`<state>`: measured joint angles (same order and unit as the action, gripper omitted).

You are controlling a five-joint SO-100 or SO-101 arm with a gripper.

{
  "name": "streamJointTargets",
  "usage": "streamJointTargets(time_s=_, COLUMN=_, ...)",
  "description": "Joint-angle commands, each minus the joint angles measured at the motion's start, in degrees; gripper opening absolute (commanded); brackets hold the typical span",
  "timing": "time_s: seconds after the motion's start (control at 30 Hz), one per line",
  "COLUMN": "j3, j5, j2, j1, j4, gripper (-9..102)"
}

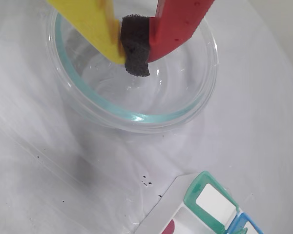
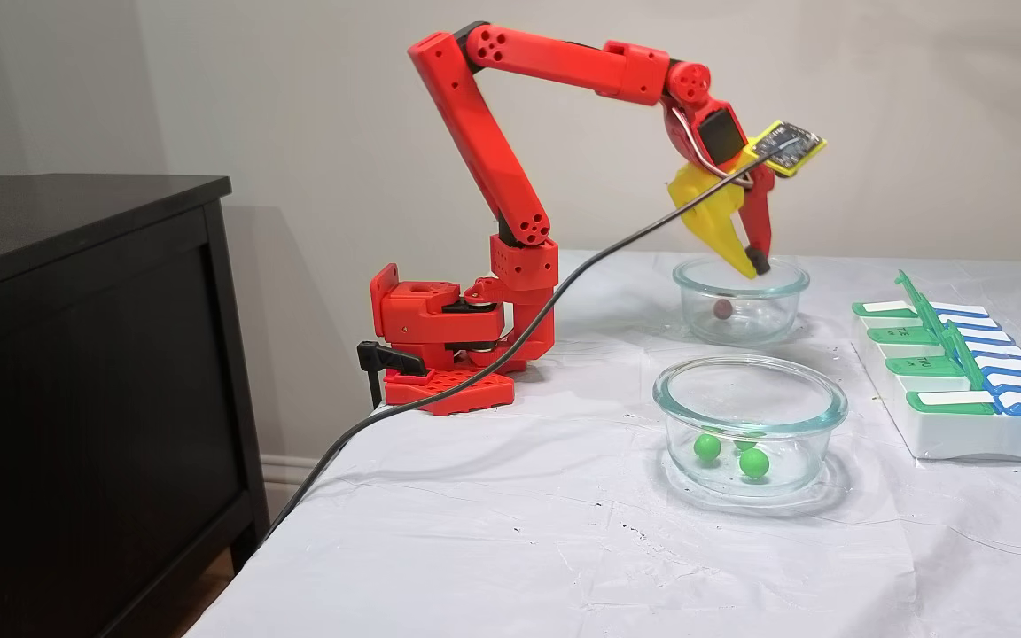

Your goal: Sort medicines into box.

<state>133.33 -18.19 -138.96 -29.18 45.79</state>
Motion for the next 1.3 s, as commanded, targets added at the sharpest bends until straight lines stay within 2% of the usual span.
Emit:
streamJointTargets(time_s=0.0, j3=-0.44, j5=-0.7, j2=-5.1, j1=-2.37, j4=0.26, gripper=0)
streamJointTargets(time_s=0.1, j3=0.35, j5=-1.32, j2=-2.11, j1=-3.6, j4=0.09, gripper=1)
streamJointTargets(time_s=0.17, j3=0.44, j5=-1.76, j2=1.05, j1=-4.57, j4=0.09, gripper=8)
streamJointTargets(time_s=0.3, j3=-1.49, j5=-2.46, j2=8.0, j1=-5.71, j4=-0.18, gripper=12)
streamJointTargets(time_s=0.53, j3=-10.28, j5=0.62, j2=18.28, j1=-8.0, j4=4.75, gripper=21)
streamJointTargets(time_s=0.67, j3=-9.67, j5=3.6, j2=16.88, j1=-10.28, j4=4.04, gripper=23)
streamJointTargets(time_s=0.87, j3=-14.24, j5=7.65, j2=24.87, j1=-13.97, j4=11.07, gripper=21)
streamJointTargets(time_s=1.27, j3=-24.26, j5=14.33, j2=33.05, j1=-18.54, j4=18.54, gripper=17)
